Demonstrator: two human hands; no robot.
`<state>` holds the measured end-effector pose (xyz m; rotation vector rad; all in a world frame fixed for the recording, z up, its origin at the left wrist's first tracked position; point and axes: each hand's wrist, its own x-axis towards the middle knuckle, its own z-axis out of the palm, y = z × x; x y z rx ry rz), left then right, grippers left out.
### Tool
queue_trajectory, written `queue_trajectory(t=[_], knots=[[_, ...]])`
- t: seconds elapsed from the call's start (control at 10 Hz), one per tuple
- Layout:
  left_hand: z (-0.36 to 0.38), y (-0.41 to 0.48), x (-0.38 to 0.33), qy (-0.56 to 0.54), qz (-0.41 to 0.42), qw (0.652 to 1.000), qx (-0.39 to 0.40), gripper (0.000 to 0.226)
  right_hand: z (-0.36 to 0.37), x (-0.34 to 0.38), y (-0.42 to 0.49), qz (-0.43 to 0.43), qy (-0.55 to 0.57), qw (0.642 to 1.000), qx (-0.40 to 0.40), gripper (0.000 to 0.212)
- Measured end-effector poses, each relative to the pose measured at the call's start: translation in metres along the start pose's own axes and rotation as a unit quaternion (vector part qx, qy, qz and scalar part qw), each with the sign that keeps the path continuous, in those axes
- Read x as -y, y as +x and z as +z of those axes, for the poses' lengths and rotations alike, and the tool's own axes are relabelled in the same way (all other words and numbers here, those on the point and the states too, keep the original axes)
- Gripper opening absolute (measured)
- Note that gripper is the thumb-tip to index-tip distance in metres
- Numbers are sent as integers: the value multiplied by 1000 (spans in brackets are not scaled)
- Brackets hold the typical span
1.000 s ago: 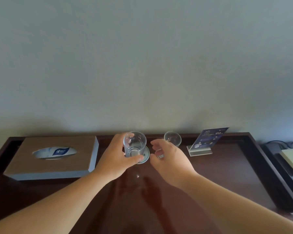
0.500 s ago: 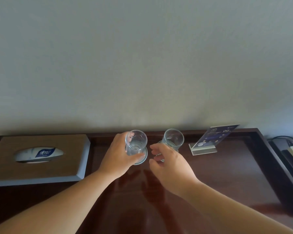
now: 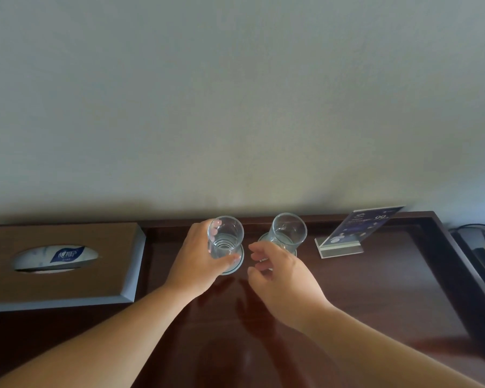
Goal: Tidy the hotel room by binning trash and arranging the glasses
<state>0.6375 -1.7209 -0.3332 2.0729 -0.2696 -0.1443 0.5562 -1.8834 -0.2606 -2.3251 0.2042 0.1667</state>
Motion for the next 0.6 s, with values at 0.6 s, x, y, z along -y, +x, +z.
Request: queue_trajectory(t=[0.6], knots=[[-21,-18,-20,10,-32,999,-16,82,-20,12,-6,-32,2,999,-3,32]])
